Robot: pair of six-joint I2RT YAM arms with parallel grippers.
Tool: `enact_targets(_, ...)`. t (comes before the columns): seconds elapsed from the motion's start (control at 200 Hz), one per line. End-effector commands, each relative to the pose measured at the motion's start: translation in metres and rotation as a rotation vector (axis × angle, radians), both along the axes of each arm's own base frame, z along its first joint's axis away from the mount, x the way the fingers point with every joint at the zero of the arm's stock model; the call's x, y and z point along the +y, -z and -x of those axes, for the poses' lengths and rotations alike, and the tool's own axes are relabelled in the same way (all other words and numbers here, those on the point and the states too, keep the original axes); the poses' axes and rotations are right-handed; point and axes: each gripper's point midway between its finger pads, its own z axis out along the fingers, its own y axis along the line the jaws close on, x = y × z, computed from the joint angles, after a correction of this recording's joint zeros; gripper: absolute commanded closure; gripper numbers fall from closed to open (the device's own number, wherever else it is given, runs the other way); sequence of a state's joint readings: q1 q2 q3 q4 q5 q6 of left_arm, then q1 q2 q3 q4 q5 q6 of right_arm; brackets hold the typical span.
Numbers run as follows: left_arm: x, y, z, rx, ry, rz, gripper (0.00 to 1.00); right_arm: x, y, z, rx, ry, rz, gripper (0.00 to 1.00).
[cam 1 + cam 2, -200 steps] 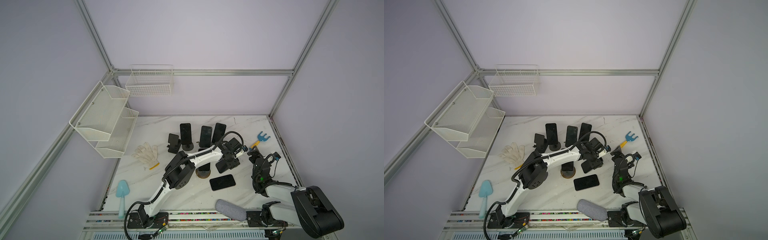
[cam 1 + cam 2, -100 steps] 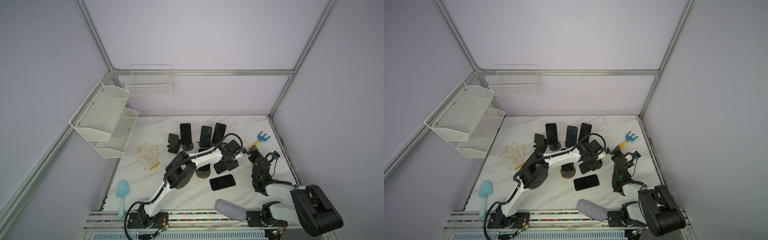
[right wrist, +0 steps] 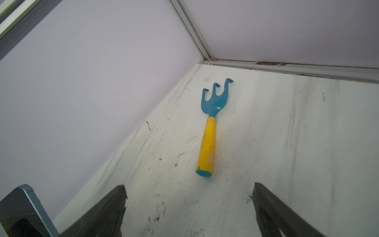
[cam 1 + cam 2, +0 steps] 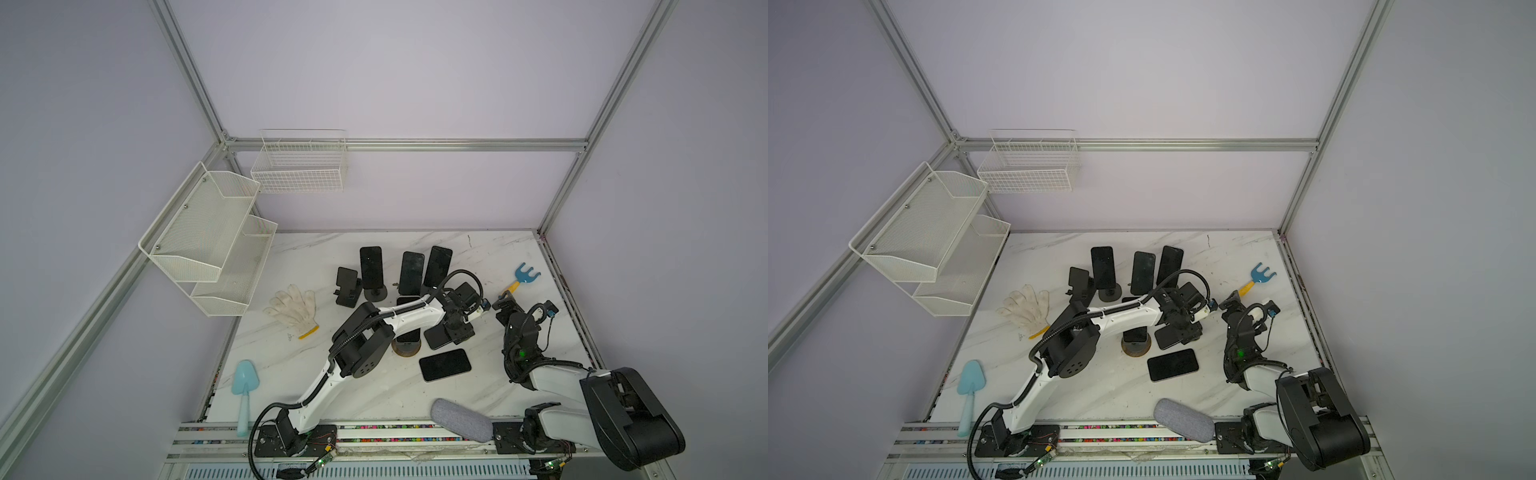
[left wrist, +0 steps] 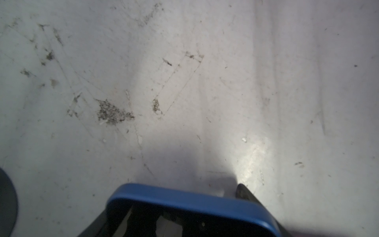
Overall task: Remove the phone from the phone stand
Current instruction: Place the phone at the center of the table.
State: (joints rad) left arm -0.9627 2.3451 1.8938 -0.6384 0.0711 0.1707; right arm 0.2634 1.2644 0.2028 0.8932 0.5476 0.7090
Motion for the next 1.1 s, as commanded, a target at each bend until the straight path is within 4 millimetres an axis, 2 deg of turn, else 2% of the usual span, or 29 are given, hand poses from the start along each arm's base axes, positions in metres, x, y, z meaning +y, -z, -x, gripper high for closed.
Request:
enact_targets(0.0, 0.006, 0.042, 0.02, 0.118, 0.007, -0.037, 0.28, 0.001, -0.003, -0.006, 0.003, -0.001, 0.004, 0.03)
enact_targets(0.3, 0.005, 0.044, 0.026, 0.183, 0.014, -0.008, 0.24, 0.002, -0.001, -0.008, 0.021, -0.002, 0.006, 0.03)
enact_targets(0.535, 0.011, 0.056, 0.023, 0.227, -0.022, -0.016, 0.24, 0.002, 0.001, -0.009, 0.036, -0.002, 0.008, 0.03)
enact_targets(0.84, 0.014, 0.055, 0.025, 0.246, -0.04, -0.013, 0.24, 0.004, 0.003, -0.013, 0.051, -0.008, 0.012, 0.03)
enact_targets(1.095, 0.017, 0.047, 0.023, 0.231, -0.051, -0.012, 0.24, 0.005, 0.004, -0.015, 0.061, -0.014, 0.017, 0.03)
